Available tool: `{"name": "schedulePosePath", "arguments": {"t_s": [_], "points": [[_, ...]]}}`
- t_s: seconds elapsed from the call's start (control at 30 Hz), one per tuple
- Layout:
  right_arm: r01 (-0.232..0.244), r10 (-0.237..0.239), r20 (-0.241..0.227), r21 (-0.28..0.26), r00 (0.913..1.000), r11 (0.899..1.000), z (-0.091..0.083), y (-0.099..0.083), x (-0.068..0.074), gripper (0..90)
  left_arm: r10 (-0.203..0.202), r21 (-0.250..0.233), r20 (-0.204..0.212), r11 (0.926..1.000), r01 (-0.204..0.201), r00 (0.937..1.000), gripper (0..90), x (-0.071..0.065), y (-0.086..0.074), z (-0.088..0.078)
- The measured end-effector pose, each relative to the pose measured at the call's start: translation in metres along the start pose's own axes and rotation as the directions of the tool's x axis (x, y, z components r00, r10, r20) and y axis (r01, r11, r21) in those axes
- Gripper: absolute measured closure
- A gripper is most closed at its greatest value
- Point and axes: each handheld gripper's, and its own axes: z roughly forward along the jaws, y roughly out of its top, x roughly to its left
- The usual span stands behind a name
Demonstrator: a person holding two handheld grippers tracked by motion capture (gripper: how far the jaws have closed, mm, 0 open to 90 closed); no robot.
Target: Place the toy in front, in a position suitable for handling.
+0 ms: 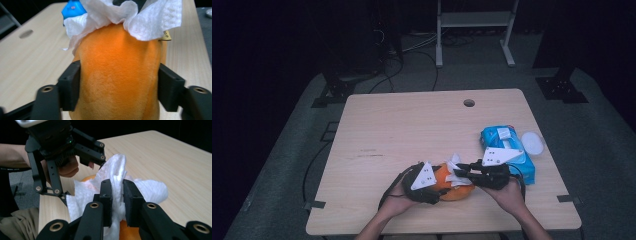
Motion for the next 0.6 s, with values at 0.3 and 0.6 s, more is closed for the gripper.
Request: {"name": "schedulePosePath", "arguments": {"t_s": [0.3,0.6], "points": [[0.033,-0.033,0.006,0.015,0.9994,0.999,0.005,-0.002,0.007,77.6,-0.17,-0.022,0.084,0.9848,0.172,0.9819,21.6,0.013,-0.006,-0.003],[-0.024,0.022,0.038,0.036,0.999,0.999,-0.009,-0.015,-0.009,77.7,-0.252,-0.039,0.146,0.9648,0.26,0.9566,19.6,0.021,-0.009,-0.005]]}}
